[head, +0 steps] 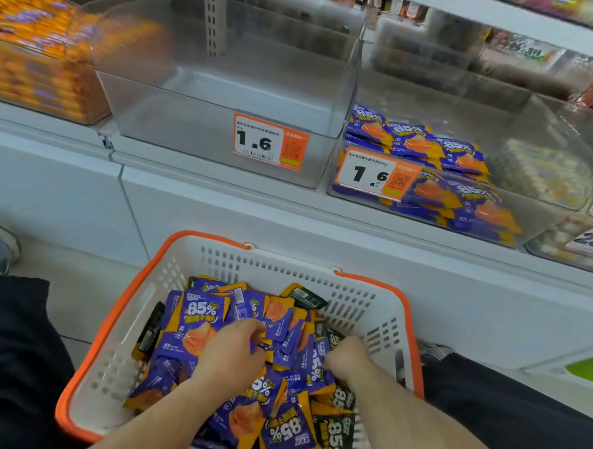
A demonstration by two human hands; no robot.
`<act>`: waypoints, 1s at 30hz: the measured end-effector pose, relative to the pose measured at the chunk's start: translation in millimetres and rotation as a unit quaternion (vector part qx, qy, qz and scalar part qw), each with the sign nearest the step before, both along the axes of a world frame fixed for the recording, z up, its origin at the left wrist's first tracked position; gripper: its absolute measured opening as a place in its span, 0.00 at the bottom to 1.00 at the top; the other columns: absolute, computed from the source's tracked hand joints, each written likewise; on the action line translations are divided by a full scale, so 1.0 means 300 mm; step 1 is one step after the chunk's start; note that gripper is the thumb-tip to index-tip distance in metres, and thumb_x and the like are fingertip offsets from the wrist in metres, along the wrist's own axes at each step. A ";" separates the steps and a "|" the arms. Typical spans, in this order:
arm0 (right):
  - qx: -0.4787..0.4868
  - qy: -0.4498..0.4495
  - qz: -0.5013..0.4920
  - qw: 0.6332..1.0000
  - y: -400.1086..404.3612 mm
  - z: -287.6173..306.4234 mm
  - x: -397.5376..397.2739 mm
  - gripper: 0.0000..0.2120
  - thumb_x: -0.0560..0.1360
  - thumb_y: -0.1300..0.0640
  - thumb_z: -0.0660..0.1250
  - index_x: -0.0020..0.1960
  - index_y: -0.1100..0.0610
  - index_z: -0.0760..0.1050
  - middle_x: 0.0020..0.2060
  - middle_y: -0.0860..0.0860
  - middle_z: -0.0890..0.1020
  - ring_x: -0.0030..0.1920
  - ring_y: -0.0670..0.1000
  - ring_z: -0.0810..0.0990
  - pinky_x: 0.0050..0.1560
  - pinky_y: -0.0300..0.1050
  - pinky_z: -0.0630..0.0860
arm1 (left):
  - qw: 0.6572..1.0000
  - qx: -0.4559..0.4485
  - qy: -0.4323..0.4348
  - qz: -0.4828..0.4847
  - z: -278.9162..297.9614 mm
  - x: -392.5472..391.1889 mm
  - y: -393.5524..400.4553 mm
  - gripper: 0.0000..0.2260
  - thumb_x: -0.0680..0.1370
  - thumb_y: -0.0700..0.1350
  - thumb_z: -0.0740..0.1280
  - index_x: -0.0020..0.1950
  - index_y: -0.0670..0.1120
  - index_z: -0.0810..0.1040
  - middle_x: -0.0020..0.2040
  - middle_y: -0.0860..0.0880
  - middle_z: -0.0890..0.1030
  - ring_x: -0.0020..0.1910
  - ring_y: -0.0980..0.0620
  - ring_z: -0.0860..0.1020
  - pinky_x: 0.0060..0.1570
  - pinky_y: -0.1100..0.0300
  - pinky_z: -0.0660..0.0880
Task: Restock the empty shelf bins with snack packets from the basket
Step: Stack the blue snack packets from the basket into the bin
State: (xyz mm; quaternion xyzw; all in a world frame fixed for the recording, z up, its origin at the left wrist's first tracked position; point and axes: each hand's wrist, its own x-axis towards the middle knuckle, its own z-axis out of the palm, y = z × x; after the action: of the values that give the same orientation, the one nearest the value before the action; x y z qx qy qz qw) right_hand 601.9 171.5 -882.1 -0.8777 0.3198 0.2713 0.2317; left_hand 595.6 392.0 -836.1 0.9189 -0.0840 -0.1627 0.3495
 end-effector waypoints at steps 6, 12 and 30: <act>-0.066 -0.028 0.132 0.989 -0.017 0.161 0.070 0.11 0.74 0.70 0.60 0.36 0.60 0.72 0.32 0.53 0.74 0.32 0.50 0.73 0.29 0.42 0.70 | 1.000 0.002 0.020 -0.022 0.012 0.015 -0.036 0.17 0.80 0.43 0.63 0.69 0.50 0.70 0.58 0.53 0.75 0.51 0.54 0.74 0.49 0.60 0.73; -0.037 -0.088 0.294 0.951 -0.055 0.531 0.170 0.16 0.72 0.72 0.58 0.50 0.57 0.78 0.48 0.54 0.79 0.45 0.54 0.76 0.39 0.45 0.73 | 0.997 -0.063 0.041 -0.020 0.096 0.062 -0.095 0.22 0.79 0.48 0.66 0.73 0.50 0.67 0.68 0.53 0.72 0.65 0.53 0.71 0.62 0.58 0.71; -0.334 -0.467 0.392 0.719 -0.063 0.935 0.038 0.33 0.57 0.50 0.68 0.61 0.59 0.75 0.49 0.55 0.74 0.47 0.58 0.77 0.44 0.49 0.75 | 0.849 -0.526 -0.022 0.053 0.700 0.227 -0.327 0.08 0.76 0.32 0.67 0.47 0.44 0.81 0.41 0.50 0.86 0.38 0.57 0.83 0.36 0.66 0.77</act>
State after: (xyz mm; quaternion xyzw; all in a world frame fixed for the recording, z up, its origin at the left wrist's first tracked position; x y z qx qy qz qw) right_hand 613.2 152.6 -601.6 -0.9605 -0.1318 -0.2307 -0.0832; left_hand 663.7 293.8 -626.1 0.6041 -0.1159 -0.0555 0.7865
